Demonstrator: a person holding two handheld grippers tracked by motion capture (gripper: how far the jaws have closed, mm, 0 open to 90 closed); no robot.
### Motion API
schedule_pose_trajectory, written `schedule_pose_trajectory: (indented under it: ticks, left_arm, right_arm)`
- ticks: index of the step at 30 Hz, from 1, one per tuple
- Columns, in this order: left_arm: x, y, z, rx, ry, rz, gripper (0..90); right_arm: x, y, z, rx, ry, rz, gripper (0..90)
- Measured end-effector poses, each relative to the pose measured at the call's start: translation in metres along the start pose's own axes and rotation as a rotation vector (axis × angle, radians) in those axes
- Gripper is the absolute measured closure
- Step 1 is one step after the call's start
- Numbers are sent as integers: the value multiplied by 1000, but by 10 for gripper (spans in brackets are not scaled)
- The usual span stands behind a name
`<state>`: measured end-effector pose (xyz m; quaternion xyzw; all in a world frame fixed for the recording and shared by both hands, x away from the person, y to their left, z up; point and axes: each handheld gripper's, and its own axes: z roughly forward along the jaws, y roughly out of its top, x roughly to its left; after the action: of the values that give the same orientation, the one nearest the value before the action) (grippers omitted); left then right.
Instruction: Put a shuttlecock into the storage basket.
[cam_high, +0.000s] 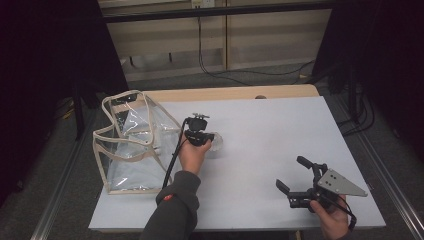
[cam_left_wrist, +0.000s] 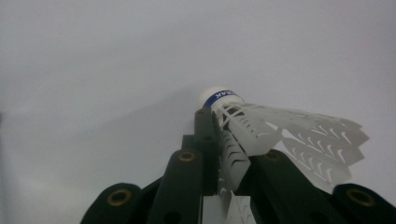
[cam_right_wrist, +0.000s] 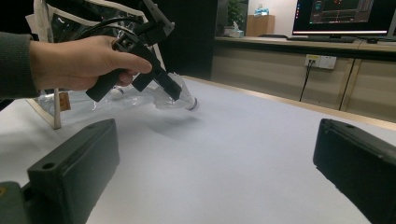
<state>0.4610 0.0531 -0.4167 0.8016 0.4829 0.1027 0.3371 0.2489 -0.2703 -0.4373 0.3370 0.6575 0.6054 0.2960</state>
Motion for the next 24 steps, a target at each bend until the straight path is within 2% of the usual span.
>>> schedule_pose_trajectory:
  ticks: [10, 24]
  left_arm:
    - [1, 3, -10, 12, -35, -22, 852]
    - [-3, 15, -29, 29, -67, -17, 853]
  right_arm:
    - [1, 0, 1, -2, 4, -5, 4]
    - [1, 0, 1, -3, 3, -7, 4]
